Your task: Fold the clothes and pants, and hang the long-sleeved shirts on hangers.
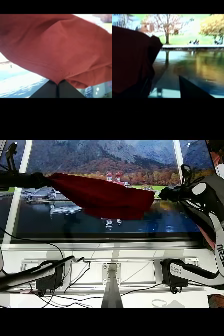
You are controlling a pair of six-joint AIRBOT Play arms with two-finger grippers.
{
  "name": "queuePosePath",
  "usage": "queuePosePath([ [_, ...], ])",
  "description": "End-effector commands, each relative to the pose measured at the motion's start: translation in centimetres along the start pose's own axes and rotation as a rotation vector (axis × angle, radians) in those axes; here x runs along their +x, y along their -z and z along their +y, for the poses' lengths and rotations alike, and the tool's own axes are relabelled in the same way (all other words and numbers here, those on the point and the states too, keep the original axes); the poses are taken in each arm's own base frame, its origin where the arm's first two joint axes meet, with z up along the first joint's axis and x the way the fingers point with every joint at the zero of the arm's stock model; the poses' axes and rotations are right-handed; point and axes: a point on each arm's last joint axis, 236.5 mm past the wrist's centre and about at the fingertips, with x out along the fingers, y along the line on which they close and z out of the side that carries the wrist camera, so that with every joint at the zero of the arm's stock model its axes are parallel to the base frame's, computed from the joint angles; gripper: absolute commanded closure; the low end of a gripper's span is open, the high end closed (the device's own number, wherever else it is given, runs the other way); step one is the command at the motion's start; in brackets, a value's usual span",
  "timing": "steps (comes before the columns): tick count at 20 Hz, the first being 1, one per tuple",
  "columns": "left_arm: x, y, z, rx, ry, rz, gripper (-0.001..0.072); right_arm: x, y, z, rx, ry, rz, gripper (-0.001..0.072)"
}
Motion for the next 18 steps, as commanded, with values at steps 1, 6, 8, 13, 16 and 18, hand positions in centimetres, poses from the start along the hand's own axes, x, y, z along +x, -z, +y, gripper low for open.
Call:
queuePosePath([
  [1, 0.7, 0.7, 0.8, -0.004, -0.012, 0.034, 0.0696, 1.5, 3.6, 2.1, -0.036, -0.125, 0.179, 0.0343],
  [6, 0.9, 0.8, 0.8, -0.007, -0.01, 0.039, 0.0696, 0.8, 6.7, 5.3, -0.231, -0.307, 0.283, 0.0342],
  [8, 0.9, 0.8, 0.8, -0.007, -0.01, 0.039, 0.0695, 1.3, 5.9, 4.7, -0.228, -0.274, 0.251, 0.0343],
  [13, 0.9, 0.8, 0.8, -0.007, -0.011, 0.038, 0.0695, 3.8, 6.2, 4.9, -0.188, -0.252, 0.267, 0.0341],
  [16, 0.9, 0.8, 0.8, -0.007, -0.01, 0.039, 0.0695, 5.4, 4.5, 5.5, -0.178, -0.227, 0.193, 0.0381],
  [18, 0.9, 0.8, 0.8, -0.007, -0.01, 0.038, 0.0696, 5.1, 3.5, 6.2, -0.191, -0.237, 0.173, 0.0675],
])
